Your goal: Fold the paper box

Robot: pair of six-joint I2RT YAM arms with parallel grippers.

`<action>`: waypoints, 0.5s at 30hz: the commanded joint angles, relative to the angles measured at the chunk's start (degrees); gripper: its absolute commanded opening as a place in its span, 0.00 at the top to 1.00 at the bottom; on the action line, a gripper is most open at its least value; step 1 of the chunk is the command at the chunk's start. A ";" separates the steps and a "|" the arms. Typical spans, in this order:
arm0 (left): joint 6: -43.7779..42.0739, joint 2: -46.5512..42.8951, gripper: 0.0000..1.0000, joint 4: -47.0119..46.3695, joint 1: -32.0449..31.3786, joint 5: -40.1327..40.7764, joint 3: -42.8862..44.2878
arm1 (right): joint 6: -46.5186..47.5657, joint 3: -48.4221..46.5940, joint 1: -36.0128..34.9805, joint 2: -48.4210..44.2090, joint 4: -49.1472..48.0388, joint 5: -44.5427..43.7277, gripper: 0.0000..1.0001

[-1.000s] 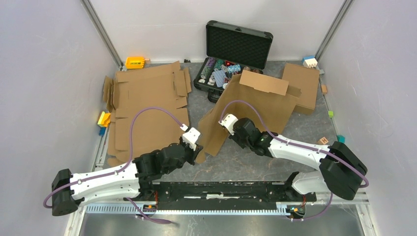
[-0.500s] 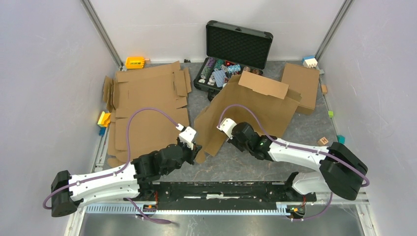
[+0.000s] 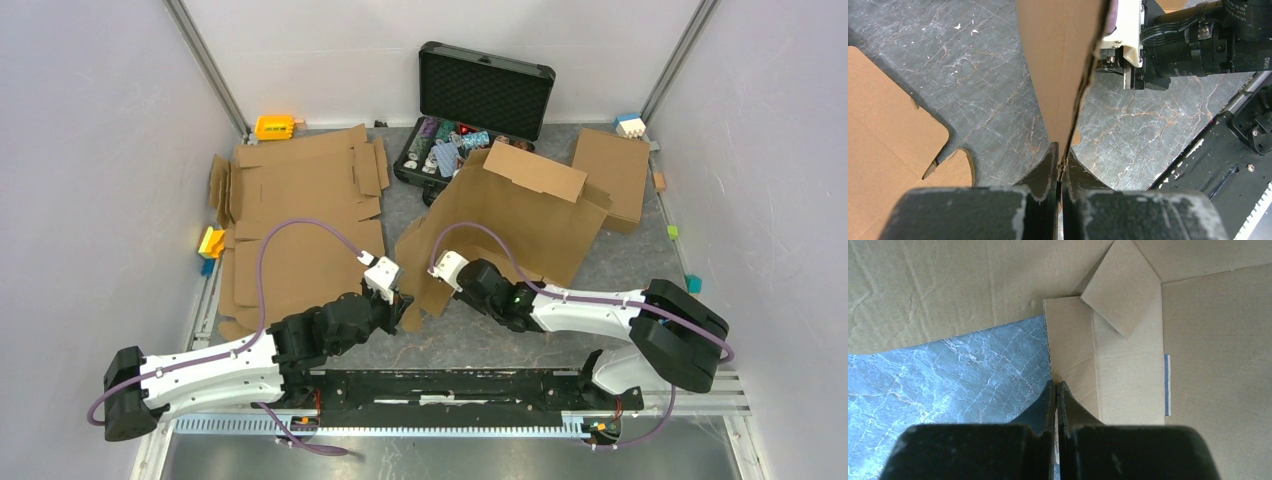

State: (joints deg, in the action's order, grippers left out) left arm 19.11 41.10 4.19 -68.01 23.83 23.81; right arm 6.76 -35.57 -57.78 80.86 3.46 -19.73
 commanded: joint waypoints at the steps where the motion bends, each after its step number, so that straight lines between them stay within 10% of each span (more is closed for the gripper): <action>1: 1.72 0.46 0.98 -1.86 -0.33 -1.62 -1.08 | -1.90 -2.81 -0.67 -0.82 -3.02 -0.52 1.00; 15: 1.97 1.51 0.98 -4.00 -0.30 -5.06 -3.07 | -9.27 -6.98 -0.36 -3.46 -4.20 -2.49 1.00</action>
State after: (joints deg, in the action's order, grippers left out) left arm 19.11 41.36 0.43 -68.01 21.89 21.89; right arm 2.39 -38.24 -57.76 77.54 3.51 -22.79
